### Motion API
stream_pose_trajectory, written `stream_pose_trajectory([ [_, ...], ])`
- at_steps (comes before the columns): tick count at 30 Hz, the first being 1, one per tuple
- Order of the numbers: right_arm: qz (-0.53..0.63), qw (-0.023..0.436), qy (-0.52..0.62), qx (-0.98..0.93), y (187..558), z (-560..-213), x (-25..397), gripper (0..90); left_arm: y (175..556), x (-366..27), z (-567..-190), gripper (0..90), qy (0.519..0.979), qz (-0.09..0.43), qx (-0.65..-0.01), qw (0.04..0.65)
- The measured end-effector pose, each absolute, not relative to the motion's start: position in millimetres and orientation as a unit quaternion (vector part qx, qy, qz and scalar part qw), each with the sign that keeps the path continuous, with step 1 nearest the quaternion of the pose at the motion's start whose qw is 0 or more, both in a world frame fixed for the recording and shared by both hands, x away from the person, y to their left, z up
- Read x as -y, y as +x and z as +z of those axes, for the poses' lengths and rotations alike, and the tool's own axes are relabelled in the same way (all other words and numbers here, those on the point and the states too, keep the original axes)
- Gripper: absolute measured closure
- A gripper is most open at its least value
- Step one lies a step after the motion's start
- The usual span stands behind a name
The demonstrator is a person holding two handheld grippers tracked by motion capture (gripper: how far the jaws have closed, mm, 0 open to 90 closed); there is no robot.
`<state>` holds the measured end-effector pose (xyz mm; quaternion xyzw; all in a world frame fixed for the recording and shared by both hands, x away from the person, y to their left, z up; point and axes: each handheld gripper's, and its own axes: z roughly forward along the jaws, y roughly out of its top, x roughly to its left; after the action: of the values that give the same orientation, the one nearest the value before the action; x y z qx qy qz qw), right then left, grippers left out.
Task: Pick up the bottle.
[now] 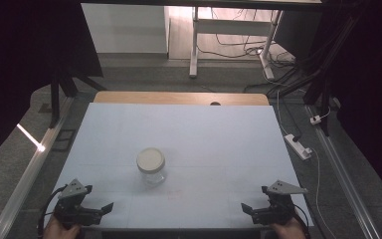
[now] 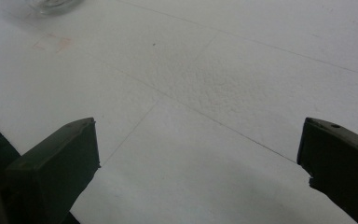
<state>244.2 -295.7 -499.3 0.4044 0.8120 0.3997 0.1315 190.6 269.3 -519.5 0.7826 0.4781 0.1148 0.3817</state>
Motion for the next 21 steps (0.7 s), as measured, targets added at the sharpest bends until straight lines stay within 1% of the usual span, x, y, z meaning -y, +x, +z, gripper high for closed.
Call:
stream_pose_trajectory([
  [7,0.400,0.129,0.403,-0.813,245,-500,296,0.0,193,-269,-518,0.0,0.782,0.119,-0.464,0.398],
  [17,0.399,0.125,0.402,-0.815,245,-500,295,0.0,197,-264,-514,0.0,0.785,0.134,-0.454,0.399],
  [21,0.398,0.123,0.402,-0.815,245,-500,295,0.0,203,-261,-514,0.0,0.793,0.133,-0.437,0.404],
])
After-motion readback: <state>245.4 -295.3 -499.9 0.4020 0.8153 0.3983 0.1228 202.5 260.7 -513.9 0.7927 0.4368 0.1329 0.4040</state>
